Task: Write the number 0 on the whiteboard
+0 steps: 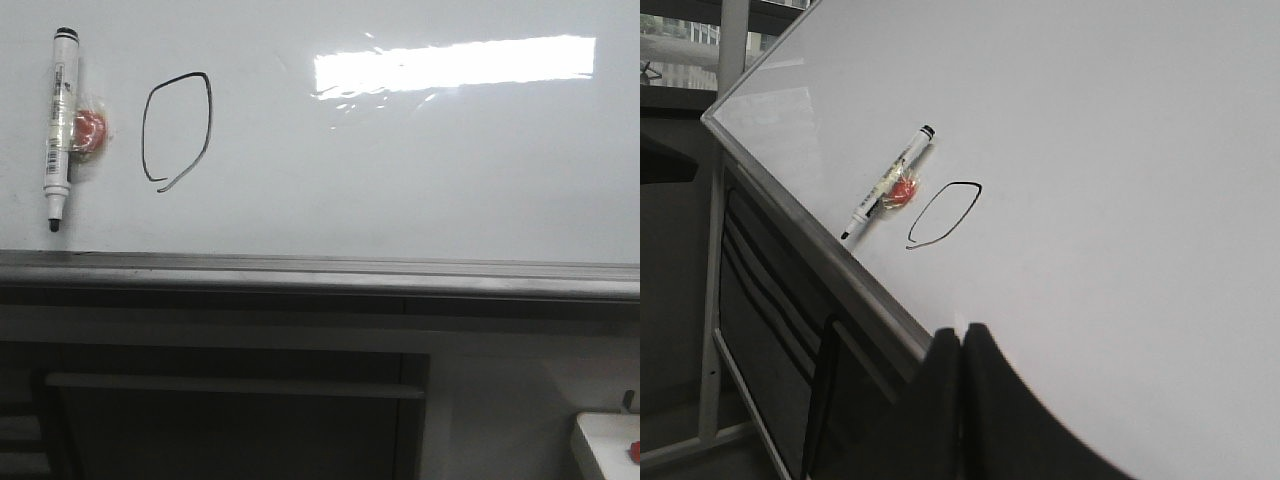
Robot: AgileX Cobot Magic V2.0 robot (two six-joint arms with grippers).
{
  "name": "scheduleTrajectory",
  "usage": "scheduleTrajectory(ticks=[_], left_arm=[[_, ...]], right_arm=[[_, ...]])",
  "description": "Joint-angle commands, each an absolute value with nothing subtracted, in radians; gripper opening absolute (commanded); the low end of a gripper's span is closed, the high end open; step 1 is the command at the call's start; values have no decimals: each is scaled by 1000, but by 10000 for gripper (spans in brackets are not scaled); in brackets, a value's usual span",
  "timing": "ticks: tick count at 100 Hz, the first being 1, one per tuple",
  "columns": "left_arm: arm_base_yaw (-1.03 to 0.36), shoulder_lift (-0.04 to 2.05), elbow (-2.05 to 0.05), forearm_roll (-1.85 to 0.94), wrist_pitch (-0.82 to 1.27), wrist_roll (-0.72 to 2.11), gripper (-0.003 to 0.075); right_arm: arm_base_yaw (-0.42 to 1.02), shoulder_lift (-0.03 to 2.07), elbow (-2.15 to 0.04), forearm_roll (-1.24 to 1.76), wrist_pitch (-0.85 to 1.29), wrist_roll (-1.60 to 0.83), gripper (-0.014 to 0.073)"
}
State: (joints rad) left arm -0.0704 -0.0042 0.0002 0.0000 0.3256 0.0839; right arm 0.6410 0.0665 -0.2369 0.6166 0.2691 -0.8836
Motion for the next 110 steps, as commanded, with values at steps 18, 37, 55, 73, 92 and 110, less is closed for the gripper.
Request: scheduleTrajectory(ticks=[18,37,55,73,92,110], left_arm=[[-68,-31,12,-8,256,85,-20],[-68,-31,12,-8,256,85,-20],[-68,-31,12,-8,256,85,-20],[-68,-31,12,-10,256,85,-20],[-68,-31,12,-10,256,85,-20],[-68,-31,12,-10,256,85,-20]], right_arm=[[636,75,-263,632,194,-883,-51],[636,75,-263,632,194,-883,-51],[636,75,-263,632,194,-883,-51],[636,75,-263,627,177,-880,-51],[622,75,-263,267,133,-391,-51],[532,75,-263,-54,132,58,-51]])
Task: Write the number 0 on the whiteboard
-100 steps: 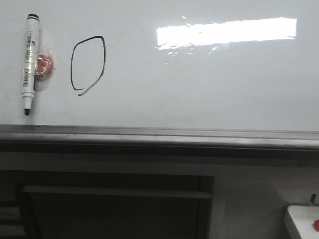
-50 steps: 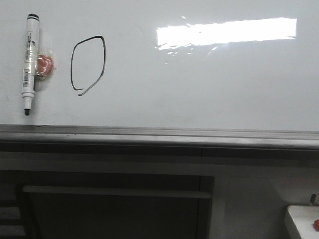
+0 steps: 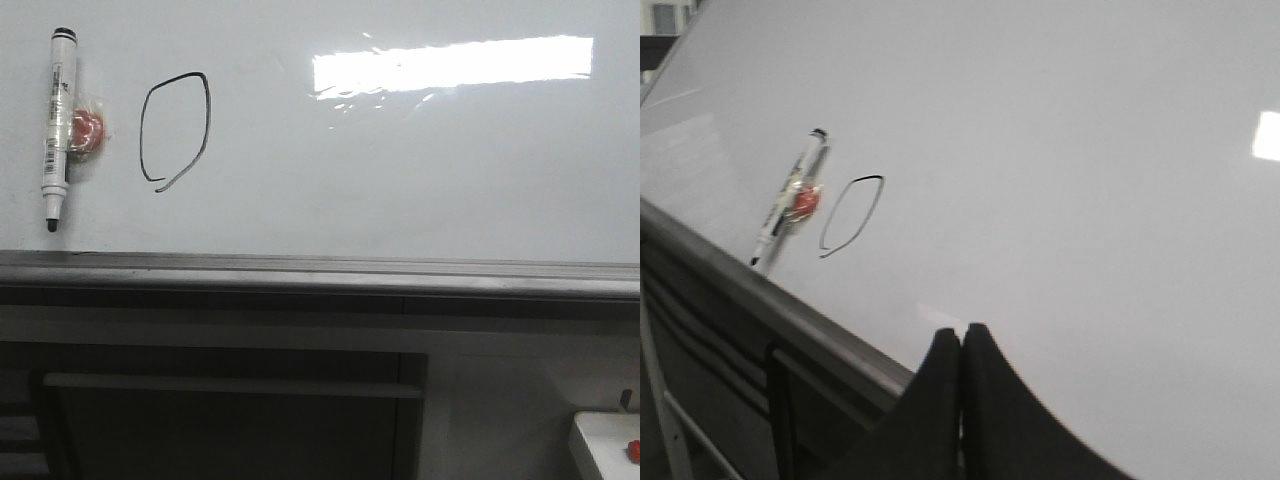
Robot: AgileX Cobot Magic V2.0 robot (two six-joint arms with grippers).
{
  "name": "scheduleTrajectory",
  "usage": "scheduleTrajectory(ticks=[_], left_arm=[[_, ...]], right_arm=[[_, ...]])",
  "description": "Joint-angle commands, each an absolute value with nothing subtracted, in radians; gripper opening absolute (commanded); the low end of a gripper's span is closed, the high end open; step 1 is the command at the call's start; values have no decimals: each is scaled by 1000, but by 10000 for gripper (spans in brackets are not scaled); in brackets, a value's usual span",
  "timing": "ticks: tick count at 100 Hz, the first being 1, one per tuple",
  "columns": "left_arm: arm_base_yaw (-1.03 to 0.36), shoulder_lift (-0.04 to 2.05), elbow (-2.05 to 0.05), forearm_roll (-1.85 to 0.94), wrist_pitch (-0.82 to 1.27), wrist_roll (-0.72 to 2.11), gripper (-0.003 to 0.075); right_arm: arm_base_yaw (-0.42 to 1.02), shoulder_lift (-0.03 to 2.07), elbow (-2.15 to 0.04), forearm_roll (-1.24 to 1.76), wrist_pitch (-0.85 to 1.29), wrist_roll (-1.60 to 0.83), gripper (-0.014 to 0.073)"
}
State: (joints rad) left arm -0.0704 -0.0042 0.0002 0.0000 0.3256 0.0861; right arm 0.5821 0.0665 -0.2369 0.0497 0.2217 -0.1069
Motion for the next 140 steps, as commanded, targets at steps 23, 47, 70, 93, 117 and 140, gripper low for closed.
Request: scheduleTrajectory(ticks=[23,47,70,93,117,140], left_arm=[[-68,-31,12,-10,256,85,-20],[-68,-31,12,-10,256,85,-20],[-68,-31,12,-10,256,85,-20],[-68,-31,12,-10,256,85,-20],[-68,-31,12,-10,256,85,-20],[-68,-31,12,-10,256,85,-20]], right_arm=[[310,75,-263,-56,140,58,-51],[65,75,-263,-56,142,58,-51],[-62,37,-164,-56,128,58,-51],[-71,-29,15,-56,81,58,-51],[-71,-29,38,-56,308,58,-51],[-71,-29,38,-56,306,58,-51]])
